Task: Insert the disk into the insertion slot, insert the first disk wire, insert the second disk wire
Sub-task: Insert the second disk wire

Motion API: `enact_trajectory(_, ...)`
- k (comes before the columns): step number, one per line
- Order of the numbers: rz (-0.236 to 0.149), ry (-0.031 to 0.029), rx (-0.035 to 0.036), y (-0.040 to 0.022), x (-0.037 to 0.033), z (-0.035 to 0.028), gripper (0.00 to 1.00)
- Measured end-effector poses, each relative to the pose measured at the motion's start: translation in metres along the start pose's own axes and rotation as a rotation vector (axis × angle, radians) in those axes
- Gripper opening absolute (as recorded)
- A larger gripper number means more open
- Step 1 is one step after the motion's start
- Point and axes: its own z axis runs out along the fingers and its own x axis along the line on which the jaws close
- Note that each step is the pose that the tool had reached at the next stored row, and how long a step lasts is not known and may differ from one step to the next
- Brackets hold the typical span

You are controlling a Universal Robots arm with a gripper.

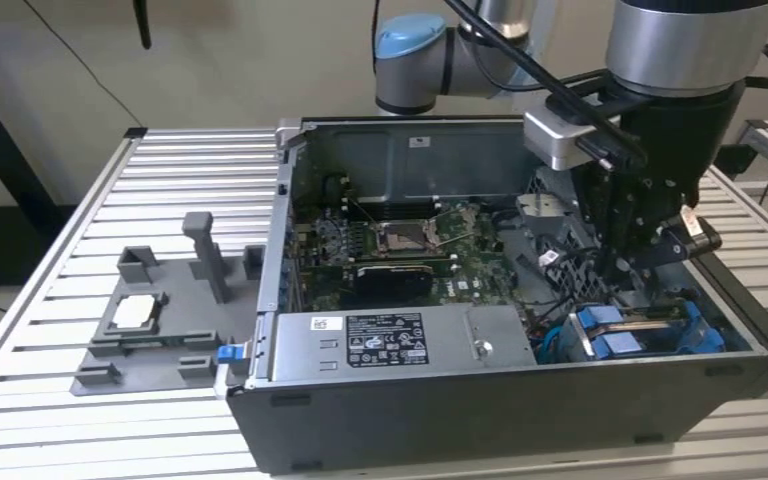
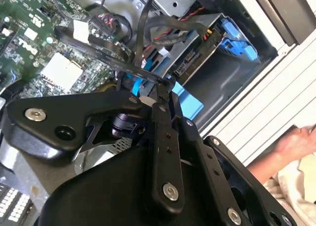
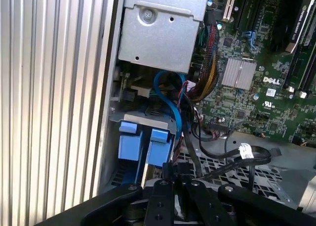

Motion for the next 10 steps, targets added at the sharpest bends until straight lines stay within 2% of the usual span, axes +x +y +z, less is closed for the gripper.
enact_trajectory(5, 0.004, -0.0009, -0.0049, -0.0023, 0.0066, 0.0016, 0.16)
enact_trajectory(10, 0.048, 0.0057, -0.0078, -0.0021, 0.007, 0.0042, 0.16)
